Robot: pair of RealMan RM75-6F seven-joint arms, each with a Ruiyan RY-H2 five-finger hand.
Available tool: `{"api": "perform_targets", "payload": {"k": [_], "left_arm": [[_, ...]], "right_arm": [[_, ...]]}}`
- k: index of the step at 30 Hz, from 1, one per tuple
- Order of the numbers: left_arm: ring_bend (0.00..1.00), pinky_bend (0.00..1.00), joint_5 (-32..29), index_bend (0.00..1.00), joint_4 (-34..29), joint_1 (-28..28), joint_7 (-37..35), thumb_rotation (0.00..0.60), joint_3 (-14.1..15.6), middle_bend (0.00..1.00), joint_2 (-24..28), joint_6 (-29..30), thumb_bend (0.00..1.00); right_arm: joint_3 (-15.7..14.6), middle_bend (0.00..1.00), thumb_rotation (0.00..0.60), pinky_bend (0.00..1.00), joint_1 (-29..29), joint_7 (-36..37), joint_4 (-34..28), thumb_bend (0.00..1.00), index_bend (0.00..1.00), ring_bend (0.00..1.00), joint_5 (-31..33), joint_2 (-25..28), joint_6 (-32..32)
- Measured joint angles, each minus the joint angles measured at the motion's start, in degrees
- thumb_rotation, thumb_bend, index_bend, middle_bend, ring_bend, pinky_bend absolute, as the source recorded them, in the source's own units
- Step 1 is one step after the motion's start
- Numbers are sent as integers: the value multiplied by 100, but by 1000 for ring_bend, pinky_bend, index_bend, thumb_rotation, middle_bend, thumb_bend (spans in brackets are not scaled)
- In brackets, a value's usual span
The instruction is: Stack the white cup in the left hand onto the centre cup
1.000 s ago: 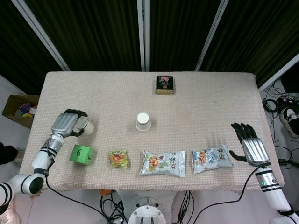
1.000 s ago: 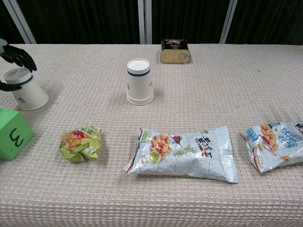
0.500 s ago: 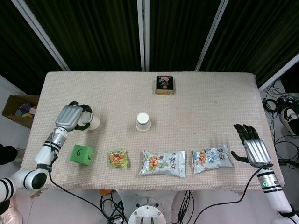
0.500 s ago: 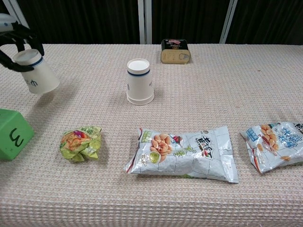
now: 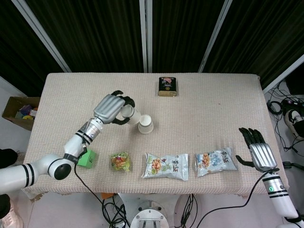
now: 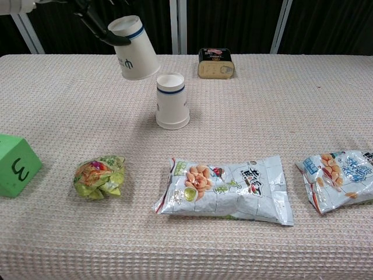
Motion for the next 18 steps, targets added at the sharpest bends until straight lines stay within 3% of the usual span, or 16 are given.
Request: {"api": "perform_targets", "payload": {"k": [11,18], "left_arm": [[455,187,-1136,483,153,-785,676,600,94,537,-321,-186,344],[455,187,-1413,482,105,-1048,842,600,216,536,-354,-142,343]], "right_arm": [[-3,90,600,20,-73,249,182,186,0,0,-46,17,25],[9,90,600,20,-116,373,304,186,0,0,-43,-20,34]]}}
